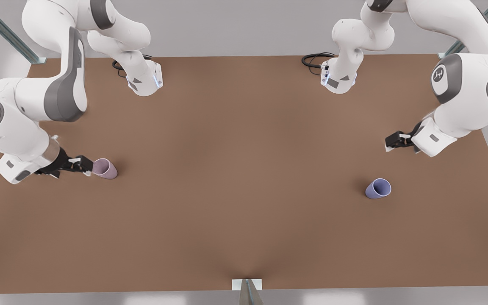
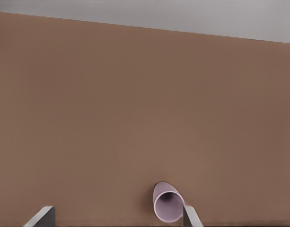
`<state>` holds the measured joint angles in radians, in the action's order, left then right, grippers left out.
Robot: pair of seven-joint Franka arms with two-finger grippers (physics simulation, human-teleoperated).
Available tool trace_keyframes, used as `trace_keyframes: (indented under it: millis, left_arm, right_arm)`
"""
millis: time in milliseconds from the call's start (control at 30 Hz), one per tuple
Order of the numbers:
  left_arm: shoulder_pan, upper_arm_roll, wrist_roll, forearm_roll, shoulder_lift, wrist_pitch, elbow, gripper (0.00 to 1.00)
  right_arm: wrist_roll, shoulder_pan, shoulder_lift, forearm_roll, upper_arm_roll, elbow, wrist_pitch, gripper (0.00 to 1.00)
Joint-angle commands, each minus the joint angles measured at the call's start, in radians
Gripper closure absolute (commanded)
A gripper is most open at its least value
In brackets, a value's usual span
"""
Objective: Stack the cups, with the pink cup at the bottom and the purple cup at the top
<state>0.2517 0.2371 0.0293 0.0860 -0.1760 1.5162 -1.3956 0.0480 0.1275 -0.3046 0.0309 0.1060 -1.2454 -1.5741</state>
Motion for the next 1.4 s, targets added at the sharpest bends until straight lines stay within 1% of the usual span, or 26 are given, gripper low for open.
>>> trace_keyframes:
  millis: [0,167,300,333,367,467,500,567,633,700,733,800,900,1133,1200,1267,1333,1367]
  left_arm:
    - [0.0,0.001,0.0,-0.011,0.001,0.058,0.001,0.0]
    - [-0.003,0.008,-0.008,-0.011,-0.008,0.055,-0.008,0.0]
    - [-0.003,0.008,0.003,-0.005,0.0,0.039,-0.005,0.0]
    - [-0.003,0.007,0.003,-0.005,-0.002,0.041,-0.005,0.0]
    - [-0.003,0.008,0.004,-0.005,0.0,0.039,-0.005,0.0]
    - [-0.003,0.007,0.003,-0.003,0.004,0.038,-0.002,0.0]
    - [-0.003,0.005,0.004,-0.002,0.004,0.039,0.0,0.0]
    - [-0.003,0.007,0.006,-0.002,0.001,0.039,-0.002,0.0]
    - [-0.003,0.008,0.004,-0.002,0.004,0.033,0.0,0.0]
    - [-0.005,0.01,0.008,-0.003,0.012,0.009,0.0,0.0]
    - [-0.005,0.01,0.009,-0.003,0.012,0.002,0.0,0.0]
    - [-0.005,0.01,0.009,-0.003,0.009,0.004,0.0,0.0]
    - [-0.003,0.01,0.011,-0.003,0.012,-0.002,0.0,0.0]
    - [-0.003,0.01,0.011,-0.002,0.01,-0.014,0.0,0.0]
    - [-0.005,0.01,0.011,-0.002,0.01,-0.017,0.0,0.0]
    - [-0.003,0.01,0.011,-0.002,0.01,-0.024,-0.002,0.0]
    - [-0.005,0.01,0.011,-0.002,0.01,-0.025,-0.002,0.0]
    - [-0.005,0.01,0.009,-0.002,0.01,-0.025,-0.002,0.0]
  right_arm:
    - [0.026,0.003,0.015,0.0,0.003,0.003,0.057,0.0]
    - [0.026,0.012,0.033,0.0,0.001,0.001,0.118,0.0]
    - [0.023,0.009,0.065,0.003,-0.015,-0.012,0.141,0.0]
    - [0.023,-0.061,0.082,0.01,-0.094,-0.037,0.137,0.0]
    - [0.023,-0.068,0.084,0.041,-0.117,-0.042,0.137,0.0]
    - [0.021,-0.063,0.084,0.041,-0.117,-0.045,0.141,0.0]
    - [0.019,-0.063,0.101,0.044,-0.115,-0.078,0.131,0.0]
    - [0.016,-0.063,0.237,0.044,-0.114,-0.362,-0.088,0.0]
    - [0.015,-0.063,0.309,0.044,-0.091,-0.595,-0.299,0.0]
    - [0.019,-0.065,0.315,0.044,-0.055,-0.724,-0.414,0.0]
    - [0.019,-0.074,0.315,0.044,-0.052,-0.784,-0.466,0.0]
    - [0.024,-0.077,0.314,0.044,-0.04,-0.815,-0.512,0.0]
    - [0.079,-0.078,0.326,0.034,0.044,-0.813,-0.515,0.0]
    - [0.13,-0.164,0.265,0.038,0.044,-0.825,-0.593,0.0]
    - [0.157,-0.204,0.222,0.034,0.044,-0.832,-0.641,0.0]
    - [0.185,-0.232,0.196,0.031,0.044,-0.833,-0.647,0.0]
    - [0.216,-0.253,0.196,0.015,0.044,-0.87,-0.661,0.0]
    - [0.225,-0.258,0.197,0.009,0.044,-0.904,-0.701,0.0]
